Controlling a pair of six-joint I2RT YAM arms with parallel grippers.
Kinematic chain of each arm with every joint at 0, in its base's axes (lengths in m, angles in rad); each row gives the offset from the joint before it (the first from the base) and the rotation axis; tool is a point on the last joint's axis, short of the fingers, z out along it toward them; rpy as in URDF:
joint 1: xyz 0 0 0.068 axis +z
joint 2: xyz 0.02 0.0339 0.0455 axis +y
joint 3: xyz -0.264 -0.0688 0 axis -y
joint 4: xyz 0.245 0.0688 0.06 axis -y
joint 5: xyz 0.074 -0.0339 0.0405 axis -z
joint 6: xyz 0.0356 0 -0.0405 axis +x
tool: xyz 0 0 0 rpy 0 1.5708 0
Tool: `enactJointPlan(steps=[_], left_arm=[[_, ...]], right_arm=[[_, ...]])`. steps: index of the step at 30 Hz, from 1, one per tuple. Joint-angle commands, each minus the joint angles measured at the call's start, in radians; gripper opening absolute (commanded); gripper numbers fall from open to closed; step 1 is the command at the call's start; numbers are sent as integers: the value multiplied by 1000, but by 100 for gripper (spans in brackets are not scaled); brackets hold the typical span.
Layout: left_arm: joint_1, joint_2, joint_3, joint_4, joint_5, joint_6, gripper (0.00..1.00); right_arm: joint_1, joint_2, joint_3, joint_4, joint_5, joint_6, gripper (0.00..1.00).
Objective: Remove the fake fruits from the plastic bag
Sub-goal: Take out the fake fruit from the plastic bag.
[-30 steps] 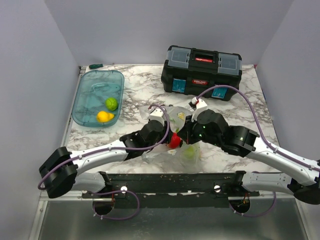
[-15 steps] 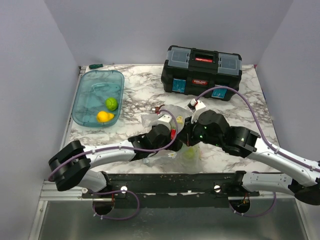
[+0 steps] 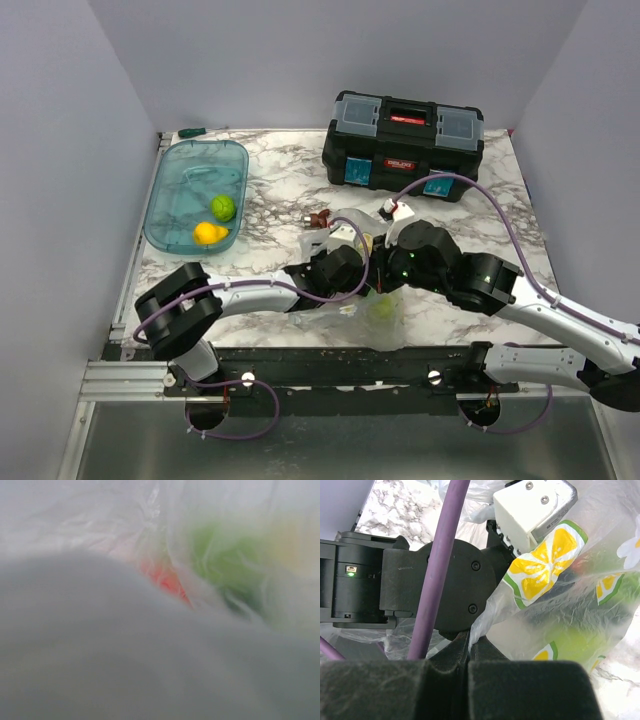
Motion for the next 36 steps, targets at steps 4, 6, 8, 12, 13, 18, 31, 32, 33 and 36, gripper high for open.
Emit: enactJointPlan(steps=[4,6,8,12,13,18,31,32,33,36], left_arm=[[17,108,43,109,66,51,93],[20,119,26,165,76,67,89],[21,122,24,173,86,80,81],[22,83,-2,186,107,104,56],[21,63,-10,185,115,110,53],[26,-65,-59,132,193,123,47],[47,-404,-182,9,474,76,40],[48,-430,-192,7,494,72,40],[48,-462,-202,2,513,63,40],[51,-548,-220,-19,579,74,40]], right_arm=[[12,-10,13,32,-36,-13,1],[12,-14,13,30,-32,-12,1],[12,-17,13,23,-29,-12,1],[12,-28,8,15,-21,-12,1],[12,-31,5,17,-16,-10,1],[12,-47,-18,24,-3,-5,1],[12,-89,-61,16,106,29,1],[12,-87,-62,9,116,33,1],[12,-85,-64,4,123,40,1],[11,-86,-70,-1,145,56,1]])
